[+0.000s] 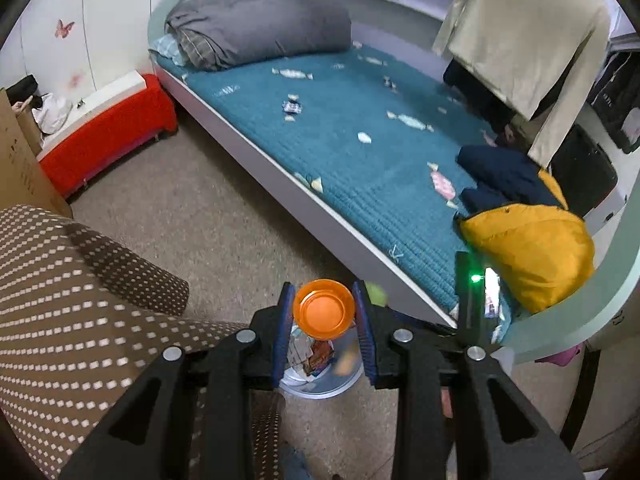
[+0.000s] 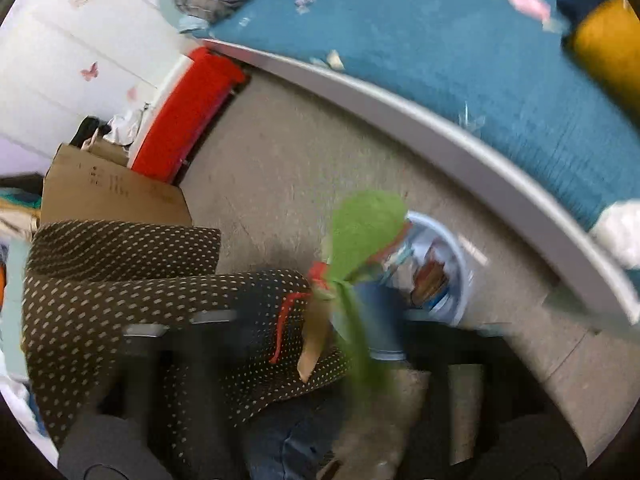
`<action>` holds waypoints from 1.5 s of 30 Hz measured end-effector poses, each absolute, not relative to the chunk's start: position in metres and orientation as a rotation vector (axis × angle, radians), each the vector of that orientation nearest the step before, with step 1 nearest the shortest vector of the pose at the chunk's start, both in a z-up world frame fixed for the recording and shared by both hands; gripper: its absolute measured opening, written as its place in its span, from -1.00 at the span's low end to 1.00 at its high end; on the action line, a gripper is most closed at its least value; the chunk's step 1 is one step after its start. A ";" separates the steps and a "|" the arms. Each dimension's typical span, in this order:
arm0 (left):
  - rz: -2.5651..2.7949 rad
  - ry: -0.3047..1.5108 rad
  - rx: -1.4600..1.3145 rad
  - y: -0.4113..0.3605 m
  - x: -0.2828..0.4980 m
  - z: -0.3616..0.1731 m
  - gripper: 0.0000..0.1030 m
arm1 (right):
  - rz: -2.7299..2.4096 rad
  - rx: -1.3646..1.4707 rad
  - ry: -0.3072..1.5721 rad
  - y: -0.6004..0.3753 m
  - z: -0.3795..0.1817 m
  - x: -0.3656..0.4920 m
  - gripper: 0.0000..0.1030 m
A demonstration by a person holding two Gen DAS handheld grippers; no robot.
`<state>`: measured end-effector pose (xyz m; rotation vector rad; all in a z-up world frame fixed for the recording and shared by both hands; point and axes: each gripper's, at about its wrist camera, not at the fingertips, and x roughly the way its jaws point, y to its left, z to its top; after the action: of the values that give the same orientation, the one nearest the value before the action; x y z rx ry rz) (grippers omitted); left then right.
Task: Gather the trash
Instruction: 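Carry the cap and leaf toy to the bin and open both tools, then move both open tools back over the table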
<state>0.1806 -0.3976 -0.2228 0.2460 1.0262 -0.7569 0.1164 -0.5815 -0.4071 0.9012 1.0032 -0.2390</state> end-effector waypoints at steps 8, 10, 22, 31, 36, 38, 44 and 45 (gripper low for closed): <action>-0.749 1.146 0.324 -0.432 0.191 -0.273 -0.44 | -0.305 0.959 0.906 -0.609 -0.390 0.076 0.69; -0.753 1.181 0.340 -0.441 0.192 -0.286 -0.44 | -0.318 0.945 0.865 -0.616 -0.372 0.063 0.71; -0.659 1.163 0.350 -0.436 0.196 -0.276 0.75 | -0.388 0.862 0.746 -0.615 -0.309 0.038 0.88; -0.691 1.059 0.263 -0.398 0.178 -0.216 0.75 | -0.384 0.783 0.703 -0.589 -0.267 0.037 0.88; -0.713 0.974 0.240 -0.377 0.158 -0.180 0.75 | -0.357 0.731 0.674 -0.567 -0.235 0.037 0.88; -0.715 0.935 0.232 -0.365 0.149 -0.165 0.75 | -0.345 0.714 0.663 -0.558 -0.224 0.037 0.88; -0.692 0.817 0.206 -0.322 0.129 -0.129 0.75 | -0.294 0.640 0.630 -0.519 -0.183 0.041 0.88; -0.687 0.804 0.204 -0.316 0.126 -0.125 0.75 | -0.280 0.622 0.624 -0.509 -0.175 0.043 0.88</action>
<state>0.1262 -0.3162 -0.1254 0.2040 0.8040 -0.6868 0.0431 -0.5094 -0.1747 0.6222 0.6243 -0.2796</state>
